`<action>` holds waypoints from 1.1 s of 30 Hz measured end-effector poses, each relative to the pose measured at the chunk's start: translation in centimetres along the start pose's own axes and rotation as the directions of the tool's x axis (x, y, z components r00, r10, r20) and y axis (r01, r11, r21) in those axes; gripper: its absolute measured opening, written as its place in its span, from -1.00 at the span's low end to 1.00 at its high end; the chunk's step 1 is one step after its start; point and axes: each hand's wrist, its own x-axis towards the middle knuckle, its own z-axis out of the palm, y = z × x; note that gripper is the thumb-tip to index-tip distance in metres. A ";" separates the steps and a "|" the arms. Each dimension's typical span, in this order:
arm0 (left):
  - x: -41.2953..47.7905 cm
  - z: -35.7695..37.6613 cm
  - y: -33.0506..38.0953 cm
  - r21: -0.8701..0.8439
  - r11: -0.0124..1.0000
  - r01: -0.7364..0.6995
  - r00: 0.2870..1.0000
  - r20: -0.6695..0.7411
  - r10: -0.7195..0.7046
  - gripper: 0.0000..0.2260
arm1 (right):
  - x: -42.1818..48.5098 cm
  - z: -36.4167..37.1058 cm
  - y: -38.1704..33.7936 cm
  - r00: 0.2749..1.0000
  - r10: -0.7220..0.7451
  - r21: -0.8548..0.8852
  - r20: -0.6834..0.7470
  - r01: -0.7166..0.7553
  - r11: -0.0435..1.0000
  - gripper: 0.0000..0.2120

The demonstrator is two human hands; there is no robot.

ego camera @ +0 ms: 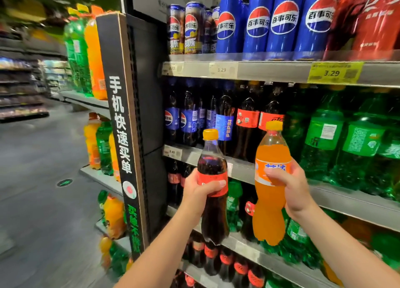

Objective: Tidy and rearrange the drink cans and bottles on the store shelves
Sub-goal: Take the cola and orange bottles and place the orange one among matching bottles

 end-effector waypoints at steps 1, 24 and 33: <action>0.2 -0.6 0.1 0.010 1.000 0.000 0.999 -0.032 0.000 -0.50 | 0.0 0.4 0.0 1.000 0.000 0.007 0.003 0.000 1.000 -0.64; 13.8 -6.6 0.1 -0.111 0.988 0.103 0.954 0.293 -0.067 -0.57 | 6.0 10.4 4.1 0.995 -0.034 0.088 -0.089 0.042 0.995 -0.51; 17.0 -5.9 -0.2 -0.096 0.985 0.140 0.858 0.508 -0.073 -0.42 | 8.4 10.3 4.7 0.998 -0.038 0.063 -0.044 0.040 0.997 -0.46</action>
